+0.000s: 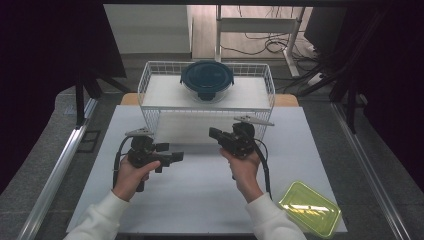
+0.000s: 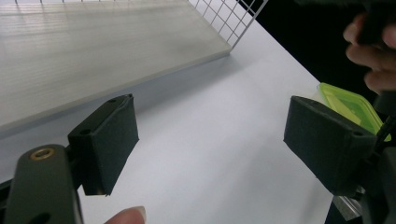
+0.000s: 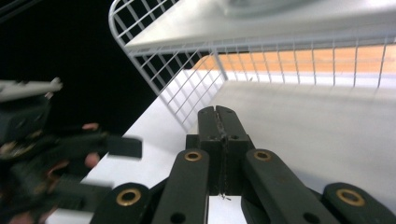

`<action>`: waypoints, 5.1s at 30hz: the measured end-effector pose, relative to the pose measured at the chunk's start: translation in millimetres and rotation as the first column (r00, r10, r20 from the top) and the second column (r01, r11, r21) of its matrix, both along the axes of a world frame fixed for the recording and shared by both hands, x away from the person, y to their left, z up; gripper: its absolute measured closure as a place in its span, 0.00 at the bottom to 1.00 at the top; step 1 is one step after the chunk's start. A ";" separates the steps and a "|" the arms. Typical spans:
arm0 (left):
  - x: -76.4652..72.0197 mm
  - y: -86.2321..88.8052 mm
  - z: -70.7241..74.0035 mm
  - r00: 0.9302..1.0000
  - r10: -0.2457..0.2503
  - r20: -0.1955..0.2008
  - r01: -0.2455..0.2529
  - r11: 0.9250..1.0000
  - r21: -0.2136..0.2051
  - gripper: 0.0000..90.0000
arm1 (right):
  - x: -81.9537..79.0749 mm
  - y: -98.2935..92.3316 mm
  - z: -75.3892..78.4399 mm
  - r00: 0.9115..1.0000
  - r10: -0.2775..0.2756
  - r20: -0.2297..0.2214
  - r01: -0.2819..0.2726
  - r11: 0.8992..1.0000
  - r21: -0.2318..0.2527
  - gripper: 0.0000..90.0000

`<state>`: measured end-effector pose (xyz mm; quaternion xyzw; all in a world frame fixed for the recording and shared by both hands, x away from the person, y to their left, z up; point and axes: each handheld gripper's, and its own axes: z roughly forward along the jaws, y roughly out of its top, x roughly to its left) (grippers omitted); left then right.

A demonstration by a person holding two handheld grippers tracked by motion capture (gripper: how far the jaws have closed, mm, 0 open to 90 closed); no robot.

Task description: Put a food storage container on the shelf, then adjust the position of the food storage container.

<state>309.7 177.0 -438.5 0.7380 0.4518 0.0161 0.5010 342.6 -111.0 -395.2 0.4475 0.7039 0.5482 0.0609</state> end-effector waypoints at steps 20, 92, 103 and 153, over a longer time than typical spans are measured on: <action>-10.2 -5.3 -13.4 0.999 -0.015 -0.044 0.016 1.000 0.012 0.19 | -100.2 -57.8 -31.0 0.999 0.003 0.045 0.004 0.989 -0.146 0.98; -60.0 -9.6 -38.1 1.000 -0.015 0.022 0.010 0.982 0.187 0.24 | -164.3 -328.2 -64.8 0.796 -0.592 -0.124 0.435 0.703 -0.563 0.98; -60.3 -9.9 -38.0 1.000 -0.014 0.021 0.010 0.983 0.184 0.24 | -156.7 -306.7 -76.6 0.813 -0.539 -0.223 0.302 0.716 -0.630 0.98; -59.2 -7.1 -43.2 1.000 0.007 0.004 -0.008 0.983 0.181 0.24 | -73.3 -194.9 -87.2 0.941 -0.247 -0.231 0.028 0.737 -0.675 0.99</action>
